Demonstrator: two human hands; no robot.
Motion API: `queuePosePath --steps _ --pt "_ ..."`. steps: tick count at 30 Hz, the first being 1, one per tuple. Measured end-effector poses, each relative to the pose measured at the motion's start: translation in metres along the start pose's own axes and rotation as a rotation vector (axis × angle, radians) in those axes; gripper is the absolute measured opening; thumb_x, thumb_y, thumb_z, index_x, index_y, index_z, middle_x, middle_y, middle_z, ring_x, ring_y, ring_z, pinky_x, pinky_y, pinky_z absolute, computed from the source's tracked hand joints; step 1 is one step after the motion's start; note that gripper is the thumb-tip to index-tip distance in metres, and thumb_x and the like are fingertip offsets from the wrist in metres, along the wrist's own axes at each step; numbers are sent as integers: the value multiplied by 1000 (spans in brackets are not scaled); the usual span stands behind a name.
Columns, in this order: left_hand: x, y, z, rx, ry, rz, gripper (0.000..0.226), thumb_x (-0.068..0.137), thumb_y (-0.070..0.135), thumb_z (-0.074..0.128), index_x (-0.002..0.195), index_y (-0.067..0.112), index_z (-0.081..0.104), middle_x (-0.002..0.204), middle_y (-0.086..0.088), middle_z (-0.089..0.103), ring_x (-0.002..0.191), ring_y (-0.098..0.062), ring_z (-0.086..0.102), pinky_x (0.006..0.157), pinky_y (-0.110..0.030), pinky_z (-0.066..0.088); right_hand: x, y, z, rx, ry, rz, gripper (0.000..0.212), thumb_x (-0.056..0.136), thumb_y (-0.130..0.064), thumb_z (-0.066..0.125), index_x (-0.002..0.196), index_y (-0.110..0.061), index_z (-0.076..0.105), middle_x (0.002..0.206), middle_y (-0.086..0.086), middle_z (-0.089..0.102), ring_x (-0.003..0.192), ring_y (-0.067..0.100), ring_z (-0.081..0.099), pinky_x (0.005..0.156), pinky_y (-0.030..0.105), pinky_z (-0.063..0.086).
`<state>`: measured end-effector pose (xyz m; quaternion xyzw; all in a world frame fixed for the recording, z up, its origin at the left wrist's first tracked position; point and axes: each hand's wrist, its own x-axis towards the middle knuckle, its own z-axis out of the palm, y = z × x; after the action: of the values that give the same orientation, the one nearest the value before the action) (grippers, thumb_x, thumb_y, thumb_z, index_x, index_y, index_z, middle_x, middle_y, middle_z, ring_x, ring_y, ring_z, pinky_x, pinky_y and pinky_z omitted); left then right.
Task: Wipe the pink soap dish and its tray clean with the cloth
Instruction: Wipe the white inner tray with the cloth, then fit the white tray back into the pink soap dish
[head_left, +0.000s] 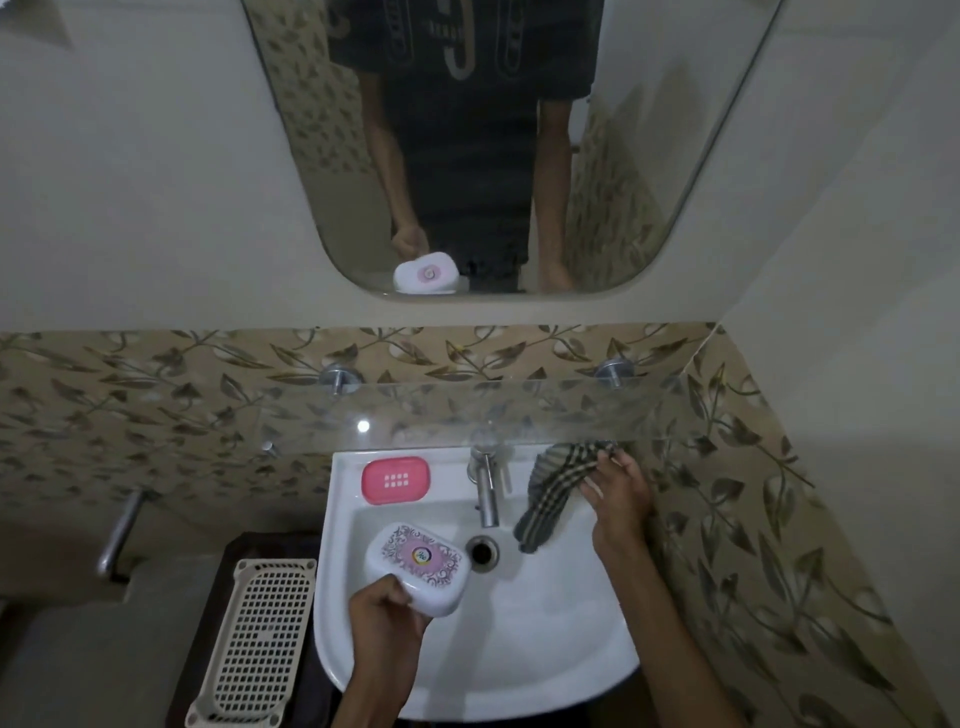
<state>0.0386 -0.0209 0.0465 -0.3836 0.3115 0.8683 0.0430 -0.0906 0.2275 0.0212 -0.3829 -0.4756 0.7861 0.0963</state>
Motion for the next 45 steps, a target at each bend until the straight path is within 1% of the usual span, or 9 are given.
queuePosePath --steps 6,12,16,21,23,27,31,39,45 --pt "10 -1 -10 -41 42 -1 65 55 -7 35 111 -4 69 112 -25 73 117 -46 62 109 -64 43 45 -10 12 61 81 -25 31 105 2 44 131 -7 59 136 17 62 112 29 61 104 45 52" --pt "14 1 -24 -32 52 3 64 57 -6 36 113 -6 68 107 -24 76 100 -40 74 87 -56 61 56 25 7 -851 -60 -334 25 99 6 57 121 12 66 123 29 68 119 45 62 97 37 49" --pt "15 -1 -24 -4 74 -10 46 59 -8 35 96 -8 62 99 -22 75 101 -42 68 91 -54 57 52 49 13 -1297 -481 -491 41 87 15 59 125 5 71 133 25 66 129 40 58 112 44 45" --pt "18 4 -29 -1 101 4 59 61 -6 39 113 -14 65 112 -28 72 112 -46 65 106 -64 46 12 73 5 -1019 -31 -727 19 88 1 66 96 -8 80 98 12 79 89 32 74 77 37 58" --pt "22 6 -33 -21 108 -9 64 62 -4 40 120 -14 64 116 -30 71 111 -46 68 105 -63 48 -21 92 8 -904 -158 -845 14 85 -13 64 87 -16 78 82 1 75 72 14 68 65 29 56" --pt "31 14 -37 7 98 -49 53 59 2 52 106 -11 74 107 -26 74 96 -39 73 89 -47 57 -60 131 57 -1142 -730 -694 36 83 -18 68 118 -17 76 112 0 76 100 14 71 84 35 61" --pt "37 25 -46 284 124 22 20 69 10 58 82 2 71 90 -15 68 87 -27 67 78 -37 55 -56 154 138 -1635 -1025 -696 76 91 -20 70 158 -8 36 164 13 38 152 28 35 124 37 30" --pt "43 51 -82 627 290 220 65 51 27 76 110 7 59 113 -11 61 96 -27 66 76 -40 52 -42 174 184 -2035 -996 -806 83 92 -13 69 161 -10 24 168 13 29 157 29 25 128 46 20" --pt "52 61 -94 552 299 289 72 45 43 79 105 7 62 120 0 48 108 -29 62 90 -55 55 -52 161 184 -1687 -882 -574 79 79 -28 85 148 -12 49 153 12 50 141 30 48 116 36 39"
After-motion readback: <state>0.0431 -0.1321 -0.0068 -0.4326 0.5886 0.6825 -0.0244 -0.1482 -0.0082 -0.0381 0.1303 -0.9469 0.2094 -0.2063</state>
